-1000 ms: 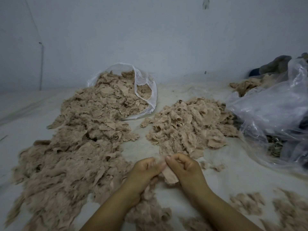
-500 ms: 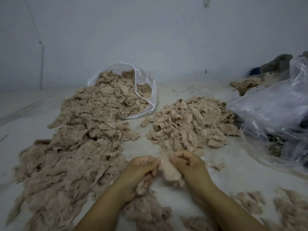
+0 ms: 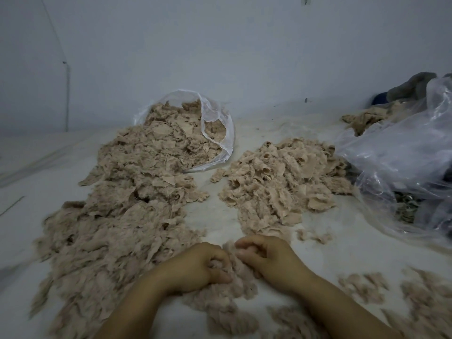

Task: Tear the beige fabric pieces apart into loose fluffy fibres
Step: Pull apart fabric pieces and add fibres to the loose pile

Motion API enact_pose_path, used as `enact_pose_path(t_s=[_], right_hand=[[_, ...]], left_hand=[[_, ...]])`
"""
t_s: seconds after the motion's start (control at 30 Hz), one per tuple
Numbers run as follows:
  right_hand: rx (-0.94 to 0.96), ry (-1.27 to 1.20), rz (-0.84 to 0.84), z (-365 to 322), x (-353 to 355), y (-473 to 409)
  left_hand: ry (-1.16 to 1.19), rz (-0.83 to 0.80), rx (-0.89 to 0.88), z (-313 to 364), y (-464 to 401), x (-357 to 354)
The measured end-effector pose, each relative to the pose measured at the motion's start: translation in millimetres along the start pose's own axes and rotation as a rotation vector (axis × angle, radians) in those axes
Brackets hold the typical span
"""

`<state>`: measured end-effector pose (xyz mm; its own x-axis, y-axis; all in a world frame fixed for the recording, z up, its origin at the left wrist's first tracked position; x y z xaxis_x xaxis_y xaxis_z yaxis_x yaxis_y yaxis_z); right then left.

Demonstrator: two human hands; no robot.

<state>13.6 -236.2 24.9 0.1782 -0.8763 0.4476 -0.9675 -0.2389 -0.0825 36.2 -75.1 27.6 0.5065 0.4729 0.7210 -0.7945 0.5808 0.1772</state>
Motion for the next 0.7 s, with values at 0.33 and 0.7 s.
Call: enact_pose_path(t_s=[0.33, 0.7], right_hand=[[-0.129, -0.565, 0.253, -5, 21, -2], [-0.173, -0.782, 0.437, -15, 37, -22]], left_hand=[[0.064, -0.091, 0.007, 1, 19, 17], [-0.225, -0.065, -0.060, 9, 4, 13]])
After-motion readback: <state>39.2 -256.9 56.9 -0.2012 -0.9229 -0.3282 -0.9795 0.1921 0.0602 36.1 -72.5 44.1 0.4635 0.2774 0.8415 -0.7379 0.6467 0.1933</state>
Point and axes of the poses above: each hand's wrist, its own y-axis away from the middle knuckle, its own x-axis out of the back of the hand, z = x × y, the point moved 4 cm from there along -y, towards the middle knuckle, and after that the axes turned 1 degree about x, right-handed, at the moved point
